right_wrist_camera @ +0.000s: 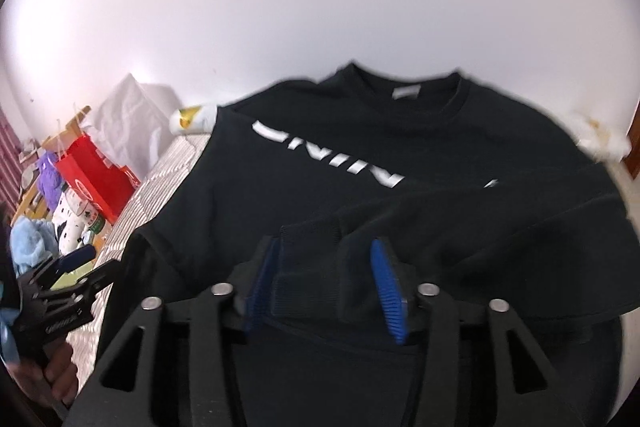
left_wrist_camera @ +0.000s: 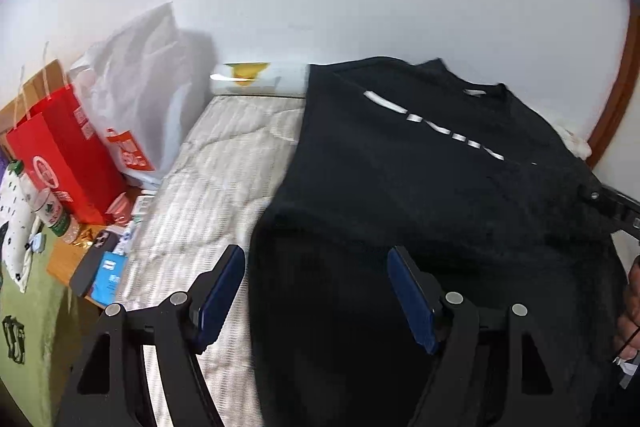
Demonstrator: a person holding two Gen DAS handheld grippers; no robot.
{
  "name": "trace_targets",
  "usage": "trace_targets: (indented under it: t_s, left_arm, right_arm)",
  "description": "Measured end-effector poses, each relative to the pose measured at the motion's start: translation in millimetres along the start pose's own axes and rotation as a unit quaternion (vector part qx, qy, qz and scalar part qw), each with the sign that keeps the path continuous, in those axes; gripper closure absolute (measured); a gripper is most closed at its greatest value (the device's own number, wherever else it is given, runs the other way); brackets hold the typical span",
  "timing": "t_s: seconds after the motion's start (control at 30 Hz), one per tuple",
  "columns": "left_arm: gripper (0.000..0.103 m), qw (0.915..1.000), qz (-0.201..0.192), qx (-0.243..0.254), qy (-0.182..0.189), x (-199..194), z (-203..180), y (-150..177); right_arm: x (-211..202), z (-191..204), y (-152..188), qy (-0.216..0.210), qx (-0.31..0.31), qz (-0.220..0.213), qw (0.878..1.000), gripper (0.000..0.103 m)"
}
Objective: Fold small clothes
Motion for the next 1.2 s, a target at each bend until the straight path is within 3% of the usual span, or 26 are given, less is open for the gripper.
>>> trace_targets:
  t_s: [0.13, 0.33, 0.53, 0.63, 0.73, 0.8, 0.93, 0.97, 1.07, 1.2]
  left_arm:
    - [0.031, 0.9994, -0.001, 0.025, 0.025, -1.3, -33.5, -0.3]
    - [0.031, 0.9960, 0.011, 0.059, 0.066, 11.6, -87.5, -7.3]
    - [0.031, 0.9929, 0.031, 0.086, 0.076, 49.1, -124.6, -11.6]
    - [0.042, 0.9914, 0.053, 0.078, 0.090, 73.3, -134.1, -14.9]
    - [0.045, 0.9880, 0.078, 0.061, 0.119, 92.6, -142.3, -12.7]
    - [0.049, 0.9885, 0.071, 0.057, 0.121, 98.0, -148.4, -11.2]
    - [0.089, 0.9902, 0.049, 0.090, 0.094, 99.2, -167.3, -10.3]
    - [0.093, 0.9904, 0.044, 0.101, 0.083, 98.5, -171.0, -10.9]
    - [0.095, 0.9895, 0.034, 0.104, 0.095, 86.7, -169.5, -17.7]
    - [0.095, 0.9889, -0.008, 0.075, 0.128, 48.8, -146.0, -40.1]
  right_arm:
    - [-39.4, -49.4, 11.4, 0.046, 0.004, -0.026, 0.999, 0.049]
    - [-70.0, -137.2, 40.4, 0.139, 0.027, -0.021, 0.990, 0.049]
    - [-83.3, -202.2, 74.1, 0.178, 0.062, -0.006, 0.982, 0.049]
    - [-83.7, -221.0, 86.2, 0.184, 0.068, 0.004, 0.980, 0.049]
    - [-82.2, -233.5, 96.2, 0.192, 0.071, 0.010, 0.979, 0.049]
    - [-80.4, -237.9, 99.5, 0.191, 0.075, 0.010, 0.979, 0.049]
    - [-74.3, -242.8, 103.6, 0.180, 0.091, 0.011, 0.979, 0.049]
    - [-71.7, -243.2, 102.6, 0.179, 0.092, 0.011, 0.979, 0.049]
    - [-67.8, -239.7, 97.8, 0.180, 0.094, 0.010, 0.979, 0.049]
    - [-62.2, -233.2, 90.1, 0.180, 0.084, 0.009, 0.980, 0.049]
Point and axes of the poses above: each gripper's, at about its wrist camera, not at the fingertips, and x roughly the way its jaws point, z to its left, y to its underside, the point moved 2 cm from there along x, roughly the way its jaws point, and after that the axes turned 4 degrees about y, right-handed, at the moved point
